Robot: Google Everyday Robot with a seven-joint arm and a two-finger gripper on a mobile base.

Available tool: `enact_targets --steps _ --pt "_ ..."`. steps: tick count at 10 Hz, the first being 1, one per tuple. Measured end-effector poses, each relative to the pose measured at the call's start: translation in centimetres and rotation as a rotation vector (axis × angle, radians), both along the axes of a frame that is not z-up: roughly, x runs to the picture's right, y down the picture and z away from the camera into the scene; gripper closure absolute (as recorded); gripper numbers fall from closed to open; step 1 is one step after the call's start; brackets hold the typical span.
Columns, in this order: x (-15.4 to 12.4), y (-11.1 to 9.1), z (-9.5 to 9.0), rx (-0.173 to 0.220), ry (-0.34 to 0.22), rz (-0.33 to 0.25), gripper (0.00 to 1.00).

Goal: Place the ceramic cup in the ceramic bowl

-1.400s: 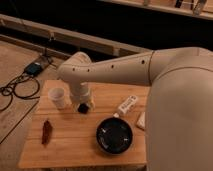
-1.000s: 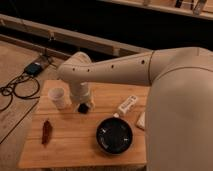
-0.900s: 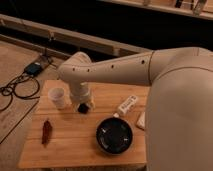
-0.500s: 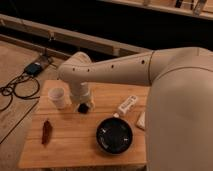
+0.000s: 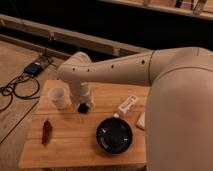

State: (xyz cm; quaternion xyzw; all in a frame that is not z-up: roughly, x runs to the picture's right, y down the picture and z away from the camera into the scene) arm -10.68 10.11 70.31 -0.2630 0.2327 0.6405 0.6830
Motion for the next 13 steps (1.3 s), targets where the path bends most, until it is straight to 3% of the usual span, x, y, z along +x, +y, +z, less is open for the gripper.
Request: enact_targets --steps 10,13 --pt "-0.1 0.0 0.0 0.000 -0.001 0.000 0.35" --pt "-3.2 -2.1 1.8 0.034 -0.042 -0.007 0.35"
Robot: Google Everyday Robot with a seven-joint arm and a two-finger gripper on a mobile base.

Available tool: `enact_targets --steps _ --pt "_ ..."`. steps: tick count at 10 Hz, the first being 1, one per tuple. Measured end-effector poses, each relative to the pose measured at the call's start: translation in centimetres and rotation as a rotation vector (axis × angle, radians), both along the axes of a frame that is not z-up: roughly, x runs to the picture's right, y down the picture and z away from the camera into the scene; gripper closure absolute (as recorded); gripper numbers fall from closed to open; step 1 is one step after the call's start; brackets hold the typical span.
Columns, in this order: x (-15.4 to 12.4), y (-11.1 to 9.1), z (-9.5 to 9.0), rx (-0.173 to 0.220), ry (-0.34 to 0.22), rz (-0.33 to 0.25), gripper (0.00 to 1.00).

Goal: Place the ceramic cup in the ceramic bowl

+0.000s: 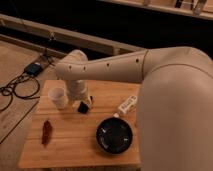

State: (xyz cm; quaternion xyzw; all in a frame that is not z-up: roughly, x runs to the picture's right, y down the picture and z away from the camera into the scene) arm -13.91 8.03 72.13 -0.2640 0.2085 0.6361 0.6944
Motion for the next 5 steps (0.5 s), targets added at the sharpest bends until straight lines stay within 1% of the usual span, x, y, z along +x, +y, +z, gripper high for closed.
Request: enact_targets --steps 2,4,5 --pt "-2.3 -1.6 1.9 0.028 -0.030 -0.005 0.35" --pt "-4.7 -2.6 4.0 0.045 -0.061 -0.018 0.35" --pt "-5.9 -3.0 5.4 0.052 -0.076 -0.031 0.35"
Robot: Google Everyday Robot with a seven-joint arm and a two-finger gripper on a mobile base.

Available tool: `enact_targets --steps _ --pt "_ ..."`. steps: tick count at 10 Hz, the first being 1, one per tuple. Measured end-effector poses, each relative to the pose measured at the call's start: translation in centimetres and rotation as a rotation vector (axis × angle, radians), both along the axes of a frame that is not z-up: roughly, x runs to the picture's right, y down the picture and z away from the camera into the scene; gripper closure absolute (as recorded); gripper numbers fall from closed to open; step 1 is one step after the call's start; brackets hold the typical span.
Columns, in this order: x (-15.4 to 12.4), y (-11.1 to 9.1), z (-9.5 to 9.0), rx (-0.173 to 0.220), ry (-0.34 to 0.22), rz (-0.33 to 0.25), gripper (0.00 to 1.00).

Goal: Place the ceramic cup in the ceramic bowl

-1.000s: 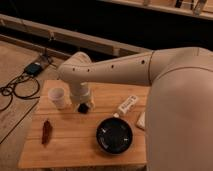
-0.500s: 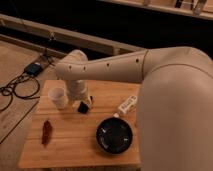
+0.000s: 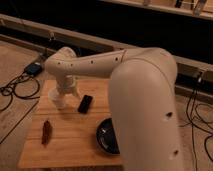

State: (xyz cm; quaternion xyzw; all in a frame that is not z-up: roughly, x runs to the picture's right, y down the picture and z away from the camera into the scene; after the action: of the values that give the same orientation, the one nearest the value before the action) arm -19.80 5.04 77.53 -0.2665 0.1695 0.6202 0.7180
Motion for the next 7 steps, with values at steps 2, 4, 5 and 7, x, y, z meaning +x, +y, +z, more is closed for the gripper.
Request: enact_targets --steps 2,4,5,7 --pt "-1.4 -0.7 2.2 0.010 -0.018 -0.011 0.35" --pt "-2.7 -1.7 4.4 0.018 -0.035 -0.015 0.35" --pt "-3.4 -2.1 5.7 0.022 -0.042 -0.020 0.35" --pt "-4.1 -1.9 7.4 0.014 -0.043 -0.044 0.35"
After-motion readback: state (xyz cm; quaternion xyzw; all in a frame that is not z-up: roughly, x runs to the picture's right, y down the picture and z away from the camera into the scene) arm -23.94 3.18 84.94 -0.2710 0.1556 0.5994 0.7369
